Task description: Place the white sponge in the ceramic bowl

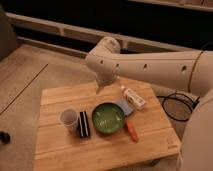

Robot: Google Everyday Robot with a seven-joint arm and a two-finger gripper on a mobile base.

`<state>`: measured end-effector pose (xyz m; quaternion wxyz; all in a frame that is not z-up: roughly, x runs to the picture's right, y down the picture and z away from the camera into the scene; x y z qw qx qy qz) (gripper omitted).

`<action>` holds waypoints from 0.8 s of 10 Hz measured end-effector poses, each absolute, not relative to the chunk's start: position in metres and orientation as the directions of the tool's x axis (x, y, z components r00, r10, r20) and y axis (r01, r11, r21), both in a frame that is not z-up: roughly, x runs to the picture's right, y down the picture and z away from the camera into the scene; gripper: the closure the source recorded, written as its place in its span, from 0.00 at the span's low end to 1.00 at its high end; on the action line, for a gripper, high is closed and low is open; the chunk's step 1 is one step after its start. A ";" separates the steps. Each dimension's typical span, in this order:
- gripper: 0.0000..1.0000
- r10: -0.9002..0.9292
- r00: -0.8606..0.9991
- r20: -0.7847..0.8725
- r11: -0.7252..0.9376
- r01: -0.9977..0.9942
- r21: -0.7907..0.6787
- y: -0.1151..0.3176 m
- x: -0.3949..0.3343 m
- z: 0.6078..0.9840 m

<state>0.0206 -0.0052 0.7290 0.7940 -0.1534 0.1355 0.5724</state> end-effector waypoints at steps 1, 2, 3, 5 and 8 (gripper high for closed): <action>0.35 0.877 0.283 -0.388 0.270 -0.959 -0.088 -0.007 0.031 0.740; 0.35 0.885 0.268 -0.381 0.254 -0.963 -0.088 -0.009 0.048 0.753; 0.35 0.893 0.256 -0.371 0.238 -0.967 -0.092 -0.011 0.065 0.764; 0.35 0.906 0.230 -0.355 0.201 -0.973 -0.115 -0.011 0.089 0.780; 0.35 0.919 0.138 -0.369 0.085 -0.984 -0.157 0.015 0.127 0.795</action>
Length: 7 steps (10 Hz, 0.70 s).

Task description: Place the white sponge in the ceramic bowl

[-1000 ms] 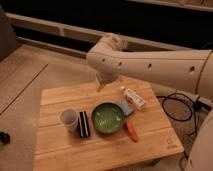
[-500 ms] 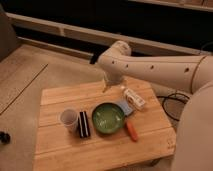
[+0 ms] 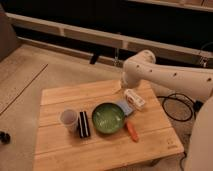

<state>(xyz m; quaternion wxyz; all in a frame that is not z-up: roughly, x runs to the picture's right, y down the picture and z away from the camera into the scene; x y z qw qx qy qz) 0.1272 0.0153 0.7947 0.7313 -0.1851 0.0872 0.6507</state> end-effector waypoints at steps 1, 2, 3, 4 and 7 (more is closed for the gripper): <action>0.35 0.918 0.123 -0.376 0.067 -0.985 -0.159 0.020 0.133 0.796; 0.35 0.918 0.125 -0.376 0.068 -0.984 -0.162 0.020 0.130 0.796; 0.35 0.918 0.129 -0.375 0.070 -0.983 -0.167 0.020 0.126 0.796; 0.35 0.917 0.130 -0.376 0.070 -0.983 -0.168 0.020 0.126 0.795; 0.35 0.894 0.163 -0.417 0.133 -0.986 -0.100 0.030 0.151 0.810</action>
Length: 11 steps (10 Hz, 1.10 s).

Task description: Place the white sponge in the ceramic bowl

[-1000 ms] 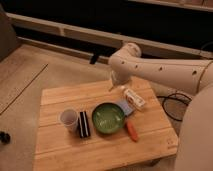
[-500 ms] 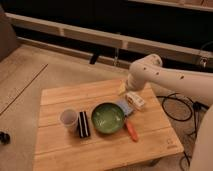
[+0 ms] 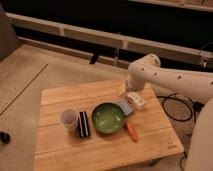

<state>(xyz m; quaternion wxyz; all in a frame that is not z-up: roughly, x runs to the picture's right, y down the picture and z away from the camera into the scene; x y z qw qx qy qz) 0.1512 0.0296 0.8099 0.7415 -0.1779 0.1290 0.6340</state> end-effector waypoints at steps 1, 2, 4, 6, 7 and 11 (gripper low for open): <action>0.35 0.877 0.177 -0.447 0.166 -0.984 -0.066 0.036 0.171 0.823; 0.35 0.868 0.177 -0.464 0.172 -0.984 -0.052 0.039 0.183 0.836; 0.35 0.866 0.145 -0.479 0.133 -0.989 -0.060 0.046 0.193 0.860; 0.35 0.858 0.120 -0.499 0.090 -0.992 -0.084 0.053 0.191 0.882; 0.35 0.849 0.119 -0.515 0.086 -0.992 -0.088 0.056 0.187 0.886; 0.35 0.778 0.147 -0.611 0.124 -0.989 -0.080 0.063 0.164 0.884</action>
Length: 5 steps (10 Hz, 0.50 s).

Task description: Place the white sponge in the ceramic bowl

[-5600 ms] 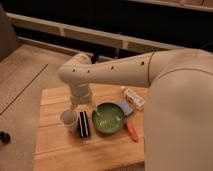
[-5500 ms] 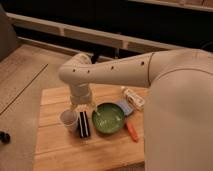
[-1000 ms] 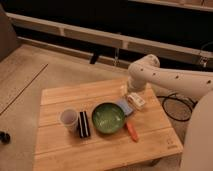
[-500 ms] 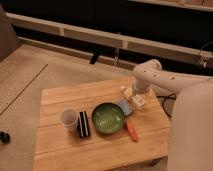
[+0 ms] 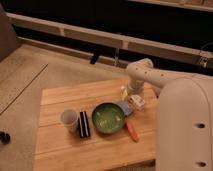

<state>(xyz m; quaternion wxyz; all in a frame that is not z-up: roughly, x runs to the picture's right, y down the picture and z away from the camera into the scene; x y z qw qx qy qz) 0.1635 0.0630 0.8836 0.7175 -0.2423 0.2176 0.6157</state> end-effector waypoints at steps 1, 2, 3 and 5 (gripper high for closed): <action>0.35 0.764 0.150 -0.628 0.125 -0.989 -0.083 0.062 0.154 0.881; 0.35 0.753 0.152 -0.640 0.124 -0.988 -0.088 0.064 0.147 0.881; 0.35 0.742 0.150 -0.654 0.118 -0.989 -0.094 0.066 0.141 0.881; 0.35 0.714 0.145 -0.685 0.101 -0.989 -0.104 0.077 0.132 0.886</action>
